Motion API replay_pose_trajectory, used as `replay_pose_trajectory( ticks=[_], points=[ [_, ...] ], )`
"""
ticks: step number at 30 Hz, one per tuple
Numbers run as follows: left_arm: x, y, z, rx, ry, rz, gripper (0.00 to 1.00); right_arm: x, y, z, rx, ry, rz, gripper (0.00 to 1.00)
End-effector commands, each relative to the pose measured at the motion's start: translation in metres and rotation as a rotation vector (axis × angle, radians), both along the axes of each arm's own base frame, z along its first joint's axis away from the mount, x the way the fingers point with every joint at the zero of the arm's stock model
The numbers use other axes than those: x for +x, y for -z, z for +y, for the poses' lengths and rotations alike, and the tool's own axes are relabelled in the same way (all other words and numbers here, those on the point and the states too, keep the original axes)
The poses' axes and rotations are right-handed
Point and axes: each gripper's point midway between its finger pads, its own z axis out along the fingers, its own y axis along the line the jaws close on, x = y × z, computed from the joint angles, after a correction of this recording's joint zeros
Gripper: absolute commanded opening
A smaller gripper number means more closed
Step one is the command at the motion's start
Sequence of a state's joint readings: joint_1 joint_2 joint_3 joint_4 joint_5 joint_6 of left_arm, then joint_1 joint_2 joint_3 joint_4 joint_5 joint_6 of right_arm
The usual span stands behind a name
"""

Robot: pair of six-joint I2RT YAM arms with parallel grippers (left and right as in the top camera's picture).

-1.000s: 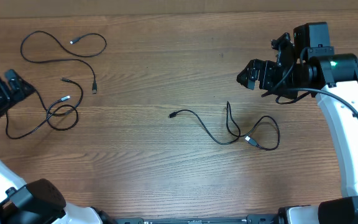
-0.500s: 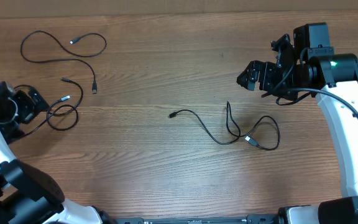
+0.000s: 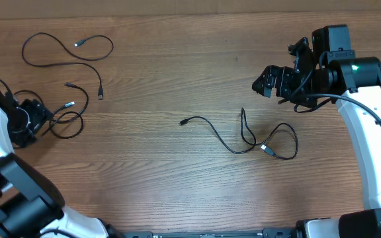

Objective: Untangle cables

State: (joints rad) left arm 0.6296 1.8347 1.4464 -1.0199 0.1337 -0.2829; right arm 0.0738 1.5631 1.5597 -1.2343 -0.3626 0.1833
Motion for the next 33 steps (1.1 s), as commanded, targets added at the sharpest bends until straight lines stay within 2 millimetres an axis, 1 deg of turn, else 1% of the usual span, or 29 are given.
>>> replay_pose_trajectory(
  ticks=[1, 5, 8, 9, 12, 14, 16, 17, 20, 24, 26, 27, 30, 33],
  points=[
    [-0.006, 0.037, -0.005, -0.067, -0.036, 0.09, 0.73, 0.002, 0.001, 0.003, 0.009, -0.004, -0.001, 0.99],
    [-0.008, 0.07, -0.005, -0.106, -0.037, 0.151, 0.72, 0.002, 0.001, 0.003, 0.009, -0.004, -0.001, 0.99],
    [-0.002, 0.086, -0.001, -0.105, -0.028, 0.147, 0.6, 0.002, 0.001, 0.003, 0.009, -0.004, -0.001, 0.99],
    [0.001, 0.089, 0.0, -0.102, -0.026, 0.14, 0.59, 0.002, 0.001, 0.003, 0.009, -0.004, -0.001, 1.0],
    [0.01, 0.093, 0.004, -0.089, -0.024, 0.107, 0.56, 0.002, 0.001, 0.003, 0.009, -0.004, -0.004, 1.0],
    [0.021, 0.091, 0.004, -0.099, -0.019, 0.054, 0.53, 0.004, 0.0, 0.003, 0.01, -0.004, -0.012, 1.0],
    [0.028, 0.09, 0.004, -0.105, -0.015, 0.022, 0.49, 0.005, 0.0, 0.003, 0.01, -0.004, -0.016, 0.99],
    [0.03, 0.091, 0.006, -0.084, -0.012, 0.02, 0.44, 0.006, 0.0, 0.003, 0.011, -0.003, -0.019, 0.99],
    [0.033, 0.096, 0.007, -0.049, -0.006, 0.036, 0.44, 0.006, -0.001, 0.003, 0.013, 0.001, -0.018, 0.99],
    [0.039, 0.108, -0.002, -0.054, 0.021, 0.05, 0.42, 0.006, -0.001, 0.003, 0.02, 0.019, -0.011, 1.0],
    [0.045, 0.116, -0.006, -0.048, 0.038, 0.045, 0.33, 0.006, -0.001, 0.003, 0.02, 0.019, -0.011, 0.99],
    [0.05, 0.119, -0.007, -0.039, 0.048, 0.04, 0.3, 0.006, 0.0, 0.003, 0.02, 0.019, -0.008, 0.99],
    [0.057, 0.124, -0.003, 0.023, 0.059, 0.042, 0.25, 0.003, 0.001, 0.003, 0.019, 0.019, 0.003, 0.99],
    [0.063, 0.122, 0.005, 0.091, 0.063, 0.038, 0.24, 0.001, 0.002, 0.003, 0.017, 0.02, 0.015, 0.99]
  ],
)
